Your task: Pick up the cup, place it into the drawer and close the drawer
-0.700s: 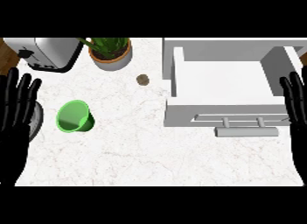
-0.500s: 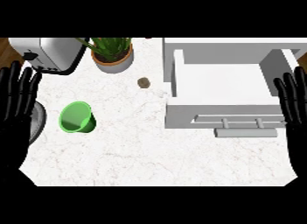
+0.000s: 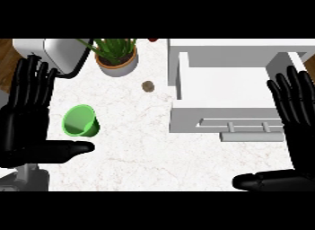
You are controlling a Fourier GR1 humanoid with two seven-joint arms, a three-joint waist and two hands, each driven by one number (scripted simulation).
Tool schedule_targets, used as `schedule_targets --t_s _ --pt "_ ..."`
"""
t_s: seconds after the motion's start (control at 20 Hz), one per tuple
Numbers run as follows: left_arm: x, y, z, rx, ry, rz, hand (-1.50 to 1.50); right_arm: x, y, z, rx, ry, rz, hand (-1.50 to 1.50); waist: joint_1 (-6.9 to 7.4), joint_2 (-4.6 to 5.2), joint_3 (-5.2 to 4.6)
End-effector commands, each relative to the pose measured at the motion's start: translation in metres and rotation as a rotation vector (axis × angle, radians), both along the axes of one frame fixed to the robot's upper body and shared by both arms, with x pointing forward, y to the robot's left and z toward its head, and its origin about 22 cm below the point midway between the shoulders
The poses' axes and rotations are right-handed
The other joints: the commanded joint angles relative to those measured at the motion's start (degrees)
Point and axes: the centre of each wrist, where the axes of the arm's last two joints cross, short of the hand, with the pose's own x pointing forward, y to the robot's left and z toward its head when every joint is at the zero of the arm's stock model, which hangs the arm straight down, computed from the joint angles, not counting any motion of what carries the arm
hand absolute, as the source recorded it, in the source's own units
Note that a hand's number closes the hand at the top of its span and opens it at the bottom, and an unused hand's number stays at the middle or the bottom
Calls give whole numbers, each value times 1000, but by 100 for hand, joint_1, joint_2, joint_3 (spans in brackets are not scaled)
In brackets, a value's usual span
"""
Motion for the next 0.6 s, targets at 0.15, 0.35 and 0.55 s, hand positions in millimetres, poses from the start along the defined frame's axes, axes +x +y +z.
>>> schedule_targets --t_s 0.15,0.35,0.55 --pt "7 -18 8 -38 16 0 -150 15 5 -13 20 17 12 -150 16 -12 2" --pt "27 4 0 -37 27 8 -150 6 5 -7 11 8 3 -150 1 -11 1" --pt "29 -11 -21 -20 53 25 -150 21 1 2 16 -7 2 -150 6 -7 1"
